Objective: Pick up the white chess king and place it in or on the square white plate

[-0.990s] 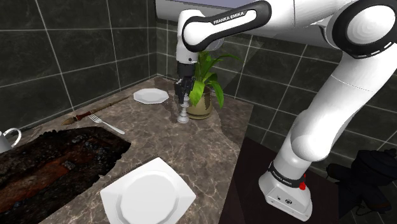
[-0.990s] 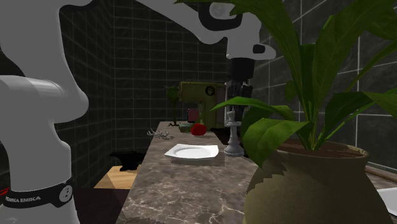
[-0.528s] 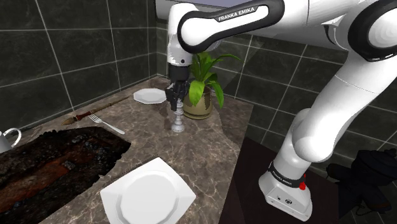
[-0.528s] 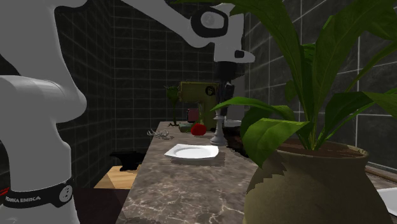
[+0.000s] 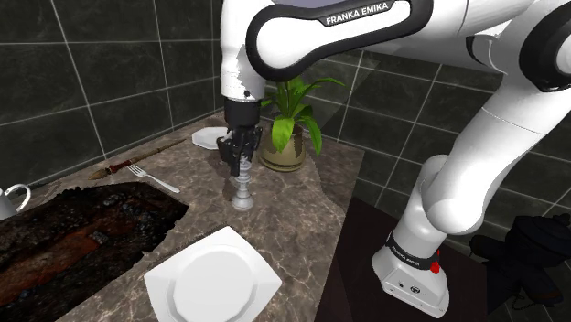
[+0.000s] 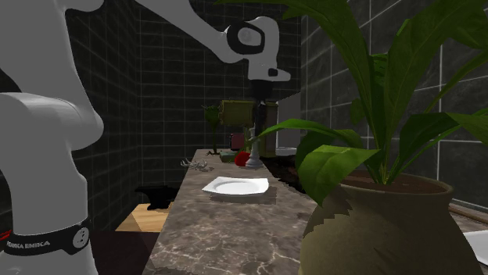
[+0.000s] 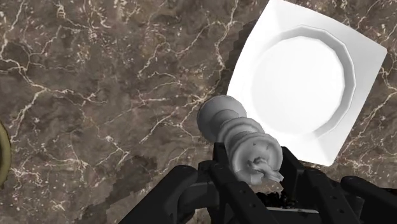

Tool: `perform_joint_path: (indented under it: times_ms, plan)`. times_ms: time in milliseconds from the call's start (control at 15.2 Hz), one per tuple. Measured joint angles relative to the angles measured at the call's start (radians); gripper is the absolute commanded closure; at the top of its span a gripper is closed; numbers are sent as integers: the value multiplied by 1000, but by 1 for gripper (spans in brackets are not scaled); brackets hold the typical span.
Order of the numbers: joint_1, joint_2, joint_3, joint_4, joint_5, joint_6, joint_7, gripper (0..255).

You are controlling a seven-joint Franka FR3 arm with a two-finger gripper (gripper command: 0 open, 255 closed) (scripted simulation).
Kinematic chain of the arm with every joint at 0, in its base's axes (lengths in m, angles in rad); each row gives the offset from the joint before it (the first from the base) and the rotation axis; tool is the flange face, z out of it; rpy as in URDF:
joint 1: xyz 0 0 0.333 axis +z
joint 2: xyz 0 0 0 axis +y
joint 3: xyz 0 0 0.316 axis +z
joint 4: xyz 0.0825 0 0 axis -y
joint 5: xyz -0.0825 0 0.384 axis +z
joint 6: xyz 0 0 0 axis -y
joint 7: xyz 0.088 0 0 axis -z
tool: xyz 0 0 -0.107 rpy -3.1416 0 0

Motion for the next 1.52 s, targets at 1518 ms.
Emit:
perform_joint_path:
  times_ms: [1518]
  plan:
    - [135, 169, 180, 72, -50, 126, 327, 255]
